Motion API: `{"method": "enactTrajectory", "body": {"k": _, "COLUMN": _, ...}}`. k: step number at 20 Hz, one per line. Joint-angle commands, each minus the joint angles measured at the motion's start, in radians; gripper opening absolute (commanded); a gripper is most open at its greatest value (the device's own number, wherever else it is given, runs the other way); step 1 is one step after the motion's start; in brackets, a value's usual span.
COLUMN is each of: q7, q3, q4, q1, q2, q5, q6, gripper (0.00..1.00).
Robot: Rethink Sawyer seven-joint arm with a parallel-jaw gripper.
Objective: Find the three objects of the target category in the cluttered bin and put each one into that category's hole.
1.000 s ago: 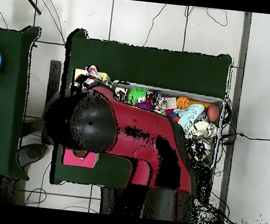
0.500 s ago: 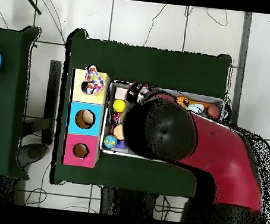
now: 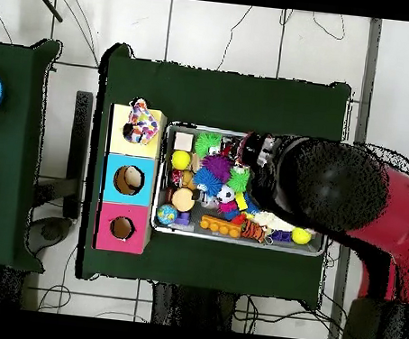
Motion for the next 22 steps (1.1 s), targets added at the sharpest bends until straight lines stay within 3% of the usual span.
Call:
{"method": "enactTrajectory", "body": {"k": 1, "q7": -0.324, "q3": 0.168, "q4": -0.187, "q1": -0.036, "q2": 0.086, "q5": -0.099, "q6": 0.205, "gripper": 1.00}}
{"method": "enactTrajectory", "body": {"k": 7, "q7": -0.405, "q3": 0.212, "q4": -0.287, "q1": -0.095, "q2": 0.155, "q5": -0.162, "q6": 0.258, "gripper": 1.00}}
{"method": "enactTrajectory", "body": {"k": 15, "q7": -0.531, "q3": 0.267, "q4": -0.239, "q1": -0.231, "q2": 0.192, "q5": -0.211, "q6": 0.199, "gripper": 1.00}}
{"method": "enactTrajectory", "body": {"k": 22, "q7": -0.620, "q3": 0.318, "q4": -0.368, "q1": -0.274, "q2": 0.253, "q5": -0.277, "q6": 0.284, "gripper": 1.00}}
